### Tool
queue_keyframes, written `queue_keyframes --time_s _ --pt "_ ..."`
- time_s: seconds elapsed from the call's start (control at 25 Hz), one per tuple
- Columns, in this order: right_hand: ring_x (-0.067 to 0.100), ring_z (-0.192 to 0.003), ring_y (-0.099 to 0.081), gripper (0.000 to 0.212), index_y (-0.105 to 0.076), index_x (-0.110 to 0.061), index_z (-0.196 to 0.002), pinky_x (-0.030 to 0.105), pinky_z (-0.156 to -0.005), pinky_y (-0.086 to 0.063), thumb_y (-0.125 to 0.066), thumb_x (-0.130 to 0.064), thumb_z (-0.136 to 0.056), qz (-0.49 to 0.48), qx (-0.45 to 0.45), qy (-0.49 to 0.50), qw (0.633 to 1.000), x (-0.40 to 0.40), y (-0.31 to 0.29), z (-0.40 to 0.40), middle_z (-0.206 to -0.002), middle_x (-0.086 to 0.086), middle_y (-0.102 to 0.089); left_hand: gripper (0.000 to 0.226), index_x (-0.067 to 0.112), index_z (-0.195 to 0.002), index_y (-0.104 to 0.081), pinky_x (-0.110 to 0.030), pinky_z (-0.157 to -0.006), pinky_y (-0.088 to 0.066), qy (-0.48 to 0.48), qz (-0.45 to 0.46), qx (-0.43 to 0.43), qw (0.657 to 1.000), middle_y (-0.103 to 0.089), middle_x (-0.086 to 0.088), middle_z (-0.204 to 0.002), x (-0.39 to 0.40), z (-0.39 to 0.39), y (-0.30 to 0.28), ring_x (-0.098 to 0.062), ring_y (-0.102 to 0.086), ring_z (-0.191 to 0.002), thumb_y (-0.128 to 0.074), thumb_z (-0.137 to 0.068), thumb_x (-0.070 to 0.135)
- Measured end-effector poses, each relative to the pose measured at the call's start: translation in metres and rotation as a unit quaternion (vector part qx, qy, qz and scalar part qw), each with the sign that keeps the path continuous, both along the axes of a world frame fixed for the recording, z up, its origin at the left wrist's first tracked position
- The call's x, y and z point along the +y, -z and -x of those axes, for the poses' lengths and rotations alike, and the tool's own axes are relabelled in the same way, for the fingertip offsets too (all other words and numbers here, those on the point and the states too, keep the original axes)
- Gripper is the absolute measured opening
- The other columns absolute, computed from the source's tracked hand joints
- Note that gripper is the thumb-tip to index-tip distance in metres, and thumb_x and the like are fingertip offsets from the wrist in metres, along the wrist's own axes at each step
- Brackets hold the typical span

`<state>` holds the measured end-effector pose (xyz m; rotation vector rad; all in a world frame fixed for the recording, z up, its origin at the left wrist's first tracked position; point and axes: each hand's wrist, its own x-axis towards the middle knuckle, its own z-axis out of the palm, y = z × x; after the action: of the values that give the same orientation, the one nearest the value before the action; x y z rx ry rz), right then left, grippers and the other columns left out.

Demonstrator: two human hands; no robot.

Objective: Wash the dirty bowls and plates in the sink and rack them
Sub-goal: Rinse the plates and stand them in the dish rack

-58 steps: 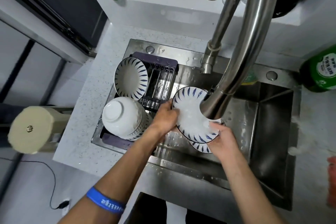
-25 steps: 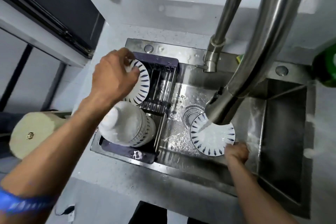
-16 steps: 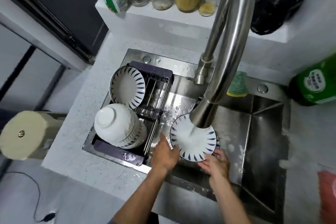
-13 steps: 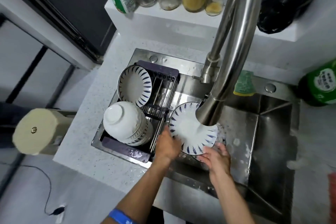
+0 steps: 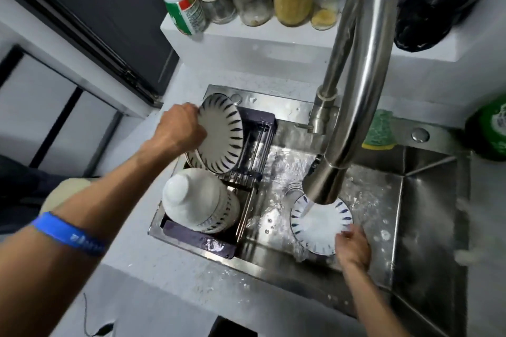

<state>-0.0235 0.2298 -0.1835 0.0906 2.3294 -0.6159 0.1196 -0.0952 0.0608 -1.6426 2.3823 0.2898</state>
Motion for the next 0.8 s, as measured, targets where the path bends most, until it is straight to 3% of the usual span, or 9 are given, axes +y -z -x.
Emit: queue_keyframes --time_s 0.08,0.16,0.24,0.32,0.36,0.56,0.68,0.8 --pt "0.042 -0.111 -0.060 0.045 -0.048 -0.004 -0.125 0.042 -0.088 -0.047 -0.065 -0.019 -0.085 -0.101 0.001 -0.032 0.994 0.016 0.020 0.016 -0.124 0.023 -0.061 0.025 0.003 -0.101 -0.065 -0.020 -0.045 -0.029 -0.006 -0.018 -0.018 1.000 -0.053 -0.004 -0.072 -0.016 -0.006 0.016 -0.017 -0.046 -0.059 -0.051 -0.081 -0.003" --pt "0.040 -0.115 -0.059 0.046 -0.053 -0.004 -0.125 0.042 -0.093 -0.047 -0.065 -0.021 -0.084 -0.121 -0.031 -0.058 0.990 0.023 0.039 0.023 -0.128 0.023 -0.060 0.029 0.005 -0.103 -0.067 -0.018 -0.048 -0.033 -0.006 -0.021 -0.021 1.000 -0.059 -0.007 -0.073 -0.024 -0.013 0.037 -0.019 -0.052 -0.064 -0.050 -0.081 -0.004" --pt "0.039 -0.112 -0.060 0.038 -0.062 -0.006 -0.117 0.042 -0.093 -0.049 -0.064 -0.020 -0.081 -0.118 -0.040 -0.069 0.990 0.023 0.052 0.026 -0.124 0.023 -0.062 0.042 0.010 -0.117 -0.067 -0.018 -0.057 -0.045 -0.012 -0.020 -0.003 1.000 -0.070 -0.014 -0.101 -0.028 -0.017 0.057 -0.022 -0.056 -0.071 -0.050 -0.082 -0.006" --pt "0.040 -0.109 -0.061 0.035 -0.062 -0.006 -0.114 0.041 -0.090 -0.049 -0.062 -0.017 -0.081 -0.132 -0.029 -0.051 0.990 0.018 0.052 0.025 -0.120 0.024 -0.064 0.054 0.015 -0.131 -0.062 -0.010 -0.052 -0.046 -0.009 -0.012 0.019 1.000 -0.063 -0.019 -0.129 -0.028 -0.021 0.067 -0.016 -0.056 -0.063 -0.050 -0.083 -0.007" --pt "0.040 -0.108 -0.062 0.034 -0.062 -0.006 -0.114 0.040 -0.088 -0.050 -0.062 -0.017 -0.082 -0.139 -0.026 -0.043 0.989 0.016 0.053 0.024 -0.119 0.024 -0.064 0.056 0.016 -0.134 -0.059 -0.010 -0.053 -0.046 -0.005 -0.005 0.024 1.000 -0.061 -0.021 -0.132 -0.031 -0.023 0.072 -0.016 -0.055 -0.062 -0.050 -0.083 -0.006" --pt "0.041 -0.109 -0.063 0.030 -0.064 0.000 -0.112 0.043 -0.087 -0.052 -0.063 -0.014 -0.085 -0.160 0.015 -0.048 0.986 0.000 0.048 0.029 -0.119 0.025 -0.064 0.062 0.023 -0.141 -0.053 -0.040 -0.072 -0.053 0.029 0.018 0.007 0.999 -0.060 -0.024 -0.116 -0.041 -0.032 0.089 -0.037 -0.063 -0.086 -0.046 -0.085 -0.001" --pt "0.042 -0.109 -0.062 0.027 -0.062 0.002 -0.112 0.045 -0.087 -0.052 -0.059 -0.011 -0.088 -0.181 0.040 -0.074 0.980 -0.003 0.040 0.029 -0.118 0.027 -0.064 0.061 0.021 -0.141 -0.054 -0.043 -0.076 -0.056 0.046 0.033 -0.003 0.998 -0.062 -0.022 -0.107 -0.044 -0.026 0.092 -0.037 -0.064 -0.083 -0.043 -0.086 -0.003" --pt "0.044 -0.107 -0.062 0.025 -0.059 0.001 -0.113 0.047 -0.086 -0.051 -0.053 -0.008 -0.090 -0.177 0.064 -0.072 0.980 -0.001 0.035 0.022 -0.116 0.028 -0.063 0.063 0.020 -0.143 -0.051 -0.043 -0.080 -0.058 0.044 0.038 -0.018 0.998 -0.063 -0.023 -0.117 -0.046 -0.023 0.092 -0.039 -0.065 -0.090 -0.043 -0.086 -0.006"
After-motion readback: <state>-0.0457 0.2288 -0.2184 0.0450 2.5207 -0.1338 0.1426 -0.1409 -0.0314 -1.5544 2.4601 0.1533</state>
